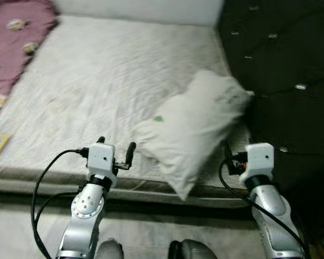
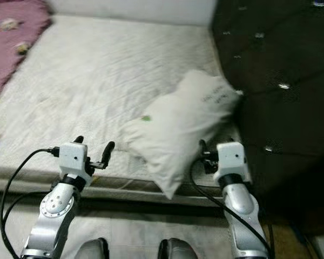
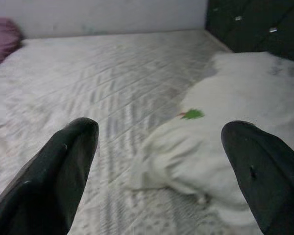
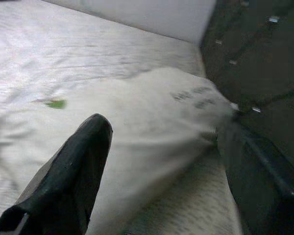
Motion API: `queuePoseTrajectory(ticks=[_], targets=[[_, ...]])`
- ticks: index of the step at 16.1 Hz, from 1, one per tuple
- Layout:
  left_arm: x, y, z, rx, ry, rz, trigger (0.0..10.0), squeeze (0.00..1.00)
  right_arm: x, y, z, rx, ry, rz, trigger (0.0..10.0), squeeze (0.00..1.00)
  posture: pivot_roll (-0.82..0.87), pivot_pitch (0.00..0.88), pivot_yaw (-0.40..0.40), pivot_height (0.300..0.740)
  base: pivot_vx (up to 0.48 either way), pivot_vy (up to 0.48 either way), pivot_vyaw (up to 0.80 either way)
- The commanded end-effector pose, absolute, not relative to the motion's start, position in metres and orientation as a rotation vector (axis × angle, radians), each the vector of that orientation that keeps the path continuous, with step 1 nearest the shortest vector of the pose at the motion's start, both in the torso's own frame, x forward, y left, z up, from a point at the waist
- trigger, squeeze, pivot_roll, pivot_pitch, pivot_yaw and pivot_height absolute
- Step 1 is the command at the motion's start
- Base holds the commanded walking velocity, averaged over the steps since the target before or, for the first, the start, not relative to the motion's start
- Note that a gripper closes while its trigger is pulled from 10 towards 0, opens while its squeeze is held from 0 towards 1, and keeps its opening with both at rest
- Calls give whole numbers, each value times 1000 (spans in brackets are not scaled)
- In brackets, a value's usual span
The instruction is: Clean up the room
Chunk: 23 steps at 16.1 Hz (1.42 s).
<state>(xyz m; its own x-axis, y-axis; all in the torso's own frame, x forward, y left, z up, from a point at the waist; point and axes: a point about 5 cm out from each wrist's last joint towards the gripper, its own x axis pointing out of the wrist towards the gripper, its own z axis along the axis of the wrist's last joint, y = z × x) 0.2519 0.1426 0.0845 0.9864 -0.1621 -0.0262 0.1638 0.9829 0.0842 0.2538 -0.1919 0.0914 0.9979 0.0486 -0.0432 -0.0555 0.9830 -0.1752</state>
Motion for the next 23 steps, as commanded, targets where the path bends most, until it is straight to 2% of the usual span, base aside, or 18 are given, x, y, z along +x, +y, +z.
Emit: queuePoseTrajectory(ticks=[1,13,20,23], targets=[[252,141,87,79,5,-179,10000,0,253,-196,91,-185,43,34,10000,0,-46,119,-47,740,0,0,0],[252,141,85,70,6,-193,10000,0,256,-196,92,-190,36,34,10000,0,-44,113,-51,740,326,0,0],[252,143,83,80,23,-179,10000,0,255,-197,88,-179,48,22,10000,0,-43,118,-48,740,0,0,0],[252,144,82,86,26,-160,10000,0,255,-197,88,-175,47,20,10000,0,-42,119,-48,740,0,0,-715]])
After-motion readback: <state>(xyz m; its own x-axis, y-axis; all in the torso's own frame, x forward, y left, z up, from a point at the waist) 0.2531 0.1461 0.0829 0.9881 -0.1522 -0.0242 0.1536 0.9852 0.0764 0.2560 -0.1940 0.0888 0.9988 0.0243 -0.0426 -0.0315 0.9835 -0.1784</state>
